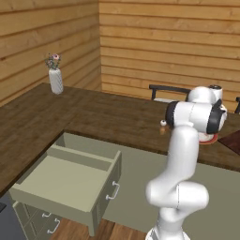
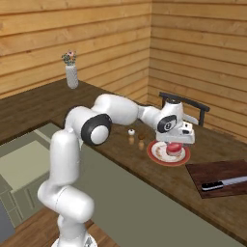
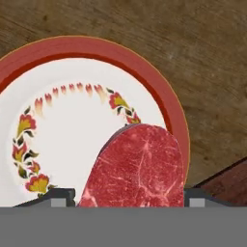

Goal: Pick up the knife from the drawer and place it on the cutting board. Then place the meat from the plate to the cutting board.

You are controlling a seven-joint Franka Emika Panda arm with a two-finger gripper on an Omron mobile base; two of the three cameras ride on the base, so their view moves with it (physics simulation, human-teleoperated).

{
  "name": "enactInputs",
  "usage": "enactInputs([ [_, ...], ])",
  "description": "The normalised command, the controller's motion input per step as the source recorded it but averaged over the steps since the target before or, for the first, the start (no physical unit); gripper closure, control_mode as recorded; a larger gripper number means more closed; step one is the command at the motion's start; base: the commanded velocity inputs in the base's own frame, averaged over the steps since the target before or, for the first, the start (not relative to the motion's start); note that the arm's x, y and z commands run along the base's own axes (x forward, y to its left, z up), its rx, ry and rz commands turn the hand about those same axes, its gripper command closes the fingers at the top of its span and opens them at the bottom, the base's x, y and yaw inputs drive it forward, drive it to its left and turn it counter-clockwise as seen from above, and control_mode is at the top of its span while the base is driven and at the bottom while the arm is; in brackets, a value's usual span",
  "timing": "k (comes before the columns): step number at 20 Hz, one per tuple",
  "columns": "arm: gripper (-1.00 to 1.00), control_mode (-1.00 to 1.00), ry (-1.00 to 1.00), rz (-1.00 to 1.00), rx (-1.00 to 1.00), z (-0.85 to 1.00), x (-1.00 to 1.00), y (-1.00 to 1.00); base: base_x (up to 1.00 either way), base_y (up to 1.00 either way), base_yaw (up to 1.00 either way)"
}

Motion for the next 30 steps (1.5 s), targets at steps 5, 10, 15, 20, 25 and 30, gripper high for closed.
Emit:
enactInputs([
  [5,1.0,-1.0,0.0,-0.07,0.0,0.05,-0.77,-0.95,0.0,0.0,0.0],
  [10,1.0,-1.0,0.0,-0.07,0.0,-0.1,-0.51,-0.98,0.0,0.0,0.0],
  [15,1.0,-1.0,0.0,-0.02,0.0,0.0,-0.26,-0.66,0.0,0.0,0.0],
  [20,1.0,-1.0,0.0,0.0,0.01,-0.17,-0.03,-0.17,0.0,0.0,0.0],
  [25,-1.0,-1.0,0.01,0.0,0.04,-0.29,0.03,0.19,0.0,0.0,0.0],
  [30,-1.0,-1.0,0.0,0.0,0.03,-0.19,0.06,0.02,0.0,0.0,0.0],
])
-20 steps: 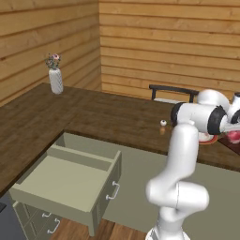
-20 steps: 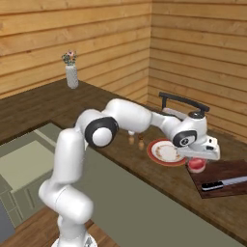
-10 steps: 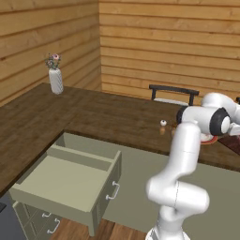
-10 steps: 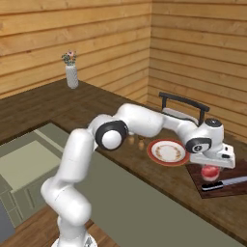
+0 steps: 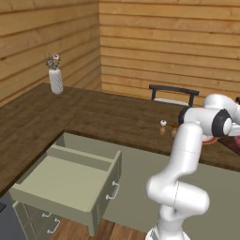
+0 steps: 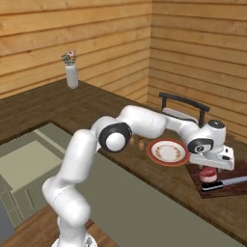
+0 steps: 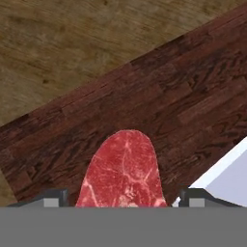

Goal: Pick up the knife from the drawer and place it on the cutting board. Then place the meat from the plate to the cutting board.

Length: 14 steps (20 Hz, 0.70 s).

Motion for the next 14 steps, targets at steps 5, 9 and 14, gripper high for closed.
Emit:
enactInputs([
  [5,-1.0,-1.0,0.0,0.0,0.03,-0.03,0.06,0.0,0.0,0.0,0.0],
  [9,-1.0,-1.0,-0.11,0.0,0.04,0.57,-0.11,0.0,0.0,0.0,0.0],
  [14,-1.0,-1.0,-0.14,0.0,0.03,0.93,-0.57,0.45,0.0,0.0,0.0],
])
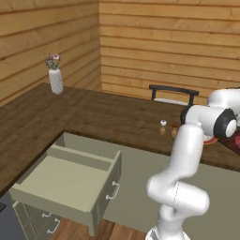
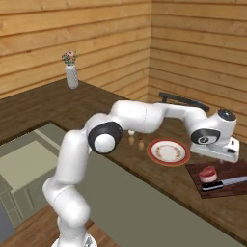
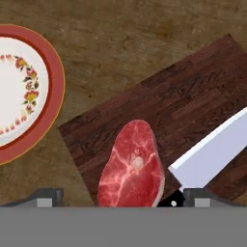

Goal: Pick up the knife from the drawer and place it on the cutting board. Then place the meat from the plate to the cutting board.

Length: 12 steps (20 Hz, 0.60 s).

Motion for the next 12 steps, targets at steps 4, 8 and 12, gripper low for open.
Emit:
enactInputs([
  [4,-1.0,-1.0,0.01,0.0,-0.01,0.2,-0.76,1.0,0.0,0.0,0.0],
  [8,-1.0,-1.0,0.09,-0.01,-0.05,0.0,-0.79,1.0,0.0,0.0,0.0],
  [12,-1.0,-1.0,0.13,-0.02,-0.06,0.0,-0.75,1.0,0.0,0.0,0.0],
])
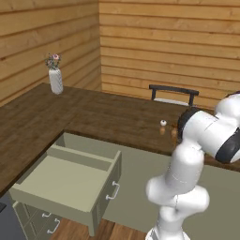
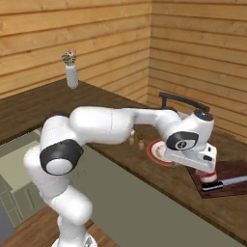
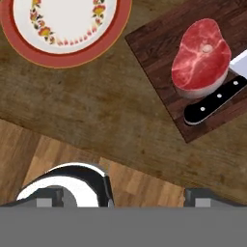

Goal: Pick up the knife from the drawer and place it on the cutting board. Then place the meat from the plate to the cutting board.

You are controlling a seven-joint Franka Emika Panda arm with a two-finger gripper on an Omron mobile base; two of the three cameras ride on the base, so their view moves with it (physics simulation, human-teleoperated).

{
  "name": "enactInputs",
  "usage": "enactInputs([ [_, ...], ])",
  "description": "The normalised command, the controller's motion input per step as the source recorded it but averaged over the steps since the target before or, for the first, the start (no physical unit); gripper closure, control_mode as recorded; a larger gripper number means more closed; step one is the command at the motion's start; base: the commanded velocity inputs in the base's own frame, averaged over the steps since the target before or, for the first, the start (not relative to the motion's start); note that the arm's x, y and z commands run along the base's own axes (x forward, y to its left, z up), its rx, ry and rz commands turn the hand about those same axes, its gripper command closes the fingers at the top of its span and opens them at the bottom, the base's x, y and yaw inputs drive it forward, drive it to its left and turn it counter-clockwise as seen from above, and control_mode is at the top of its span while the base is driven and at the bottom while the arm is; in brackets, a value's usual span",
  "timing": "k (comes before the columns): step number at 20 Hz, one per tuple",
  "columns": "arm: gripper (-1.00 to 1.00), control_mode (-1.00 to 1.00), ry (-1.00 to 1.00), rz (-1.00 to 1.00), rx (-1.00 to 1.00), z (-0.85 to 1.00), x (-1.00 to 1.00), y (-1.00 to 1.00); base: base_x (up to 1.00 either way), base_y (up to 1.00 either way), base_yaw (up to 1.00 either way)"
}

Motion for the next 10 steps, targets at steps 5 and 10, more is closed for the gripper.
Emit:
enactInputs([
  [5,-1.0,-1.0,0.01,-0.07,-0.07,0.05,-0.7,0.94,0.0,0.0,0.0],
  [10,-1.0,-1.0,0.0,-0.11,0.0,0.3,-0.68,0.33,0.0,0.0,0.0],
])
